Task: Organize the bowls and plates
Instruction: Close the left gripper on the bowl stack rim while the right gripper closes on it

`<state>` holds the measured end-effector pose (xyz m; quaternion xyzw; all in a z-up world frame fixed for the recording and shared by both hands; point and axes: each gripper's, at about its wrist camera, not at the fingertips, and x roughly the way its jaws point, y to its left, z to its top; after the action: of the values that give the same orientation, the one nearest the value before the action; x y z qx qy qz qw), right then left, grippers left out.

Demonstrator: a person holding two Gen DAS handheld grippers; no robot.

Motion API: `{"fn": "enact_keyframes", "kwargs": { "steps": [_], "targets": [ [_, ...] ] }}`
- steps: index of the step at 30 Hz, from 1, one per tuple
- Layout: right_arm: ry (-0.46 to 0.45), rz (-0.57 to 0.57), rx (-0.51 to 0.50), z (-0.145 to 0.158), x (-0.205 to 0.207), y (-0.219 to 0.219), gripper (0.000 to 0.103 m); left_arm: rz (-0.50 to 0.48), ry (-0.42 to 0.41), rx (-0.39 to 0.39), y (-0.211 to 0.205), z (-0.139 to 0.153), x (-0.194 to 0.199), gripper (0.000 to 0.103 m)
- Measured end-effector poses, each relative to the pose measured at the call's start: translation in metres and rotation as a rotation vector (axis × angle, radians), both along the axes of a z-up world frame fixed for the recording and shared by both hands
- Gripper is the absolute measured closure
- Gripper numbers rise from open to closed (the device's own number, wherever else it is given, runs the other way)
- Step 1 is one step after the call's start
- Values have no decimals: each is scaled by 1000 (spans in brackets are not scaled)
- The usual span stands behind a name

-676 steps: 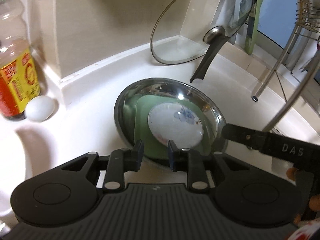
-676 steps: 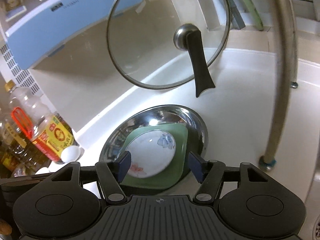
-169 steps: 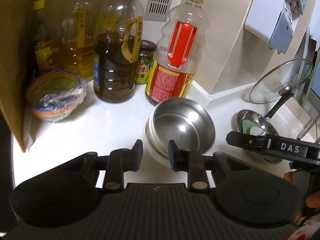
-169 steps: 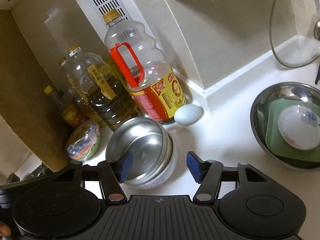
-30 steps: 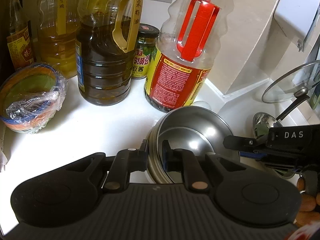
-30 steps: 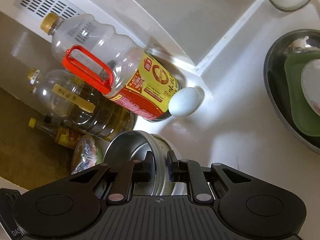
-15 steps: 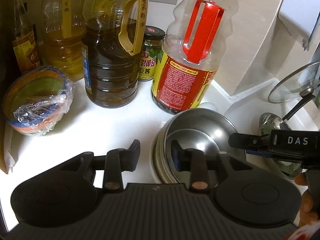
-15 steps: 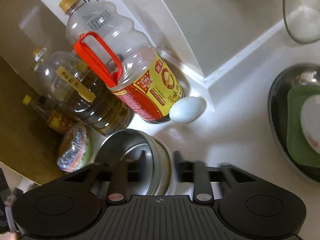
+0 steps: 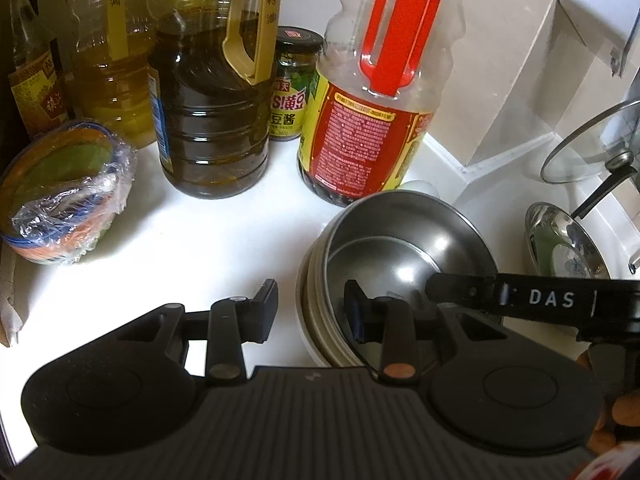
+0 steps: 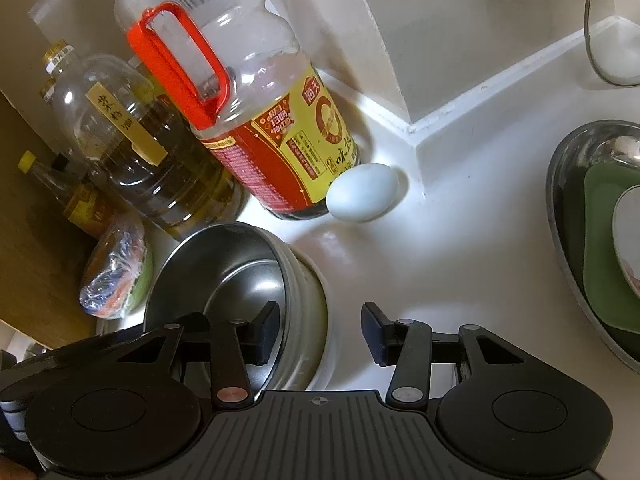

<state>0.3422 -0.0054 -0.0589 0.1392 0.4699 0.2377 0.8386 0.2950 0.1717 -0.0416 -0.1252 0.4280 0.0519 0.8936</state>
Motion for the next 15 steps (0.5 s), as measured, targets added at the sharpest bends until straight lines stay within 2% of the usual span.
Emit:
{"fn": "enact_keyframes", "kwargs": {
  "steps": [2,4,15],
  "targets": [
    [3,6,2,-1,1,1,69,-11,3,-12,0,-1,0,72],
    [9,11,10,-2,2,2,72,-20,5,-28,1,-3,0,74],
    [14,8,11,-1,2,-2,74,-31,7,-31,-2,-3,-1,75]
  ]
}}
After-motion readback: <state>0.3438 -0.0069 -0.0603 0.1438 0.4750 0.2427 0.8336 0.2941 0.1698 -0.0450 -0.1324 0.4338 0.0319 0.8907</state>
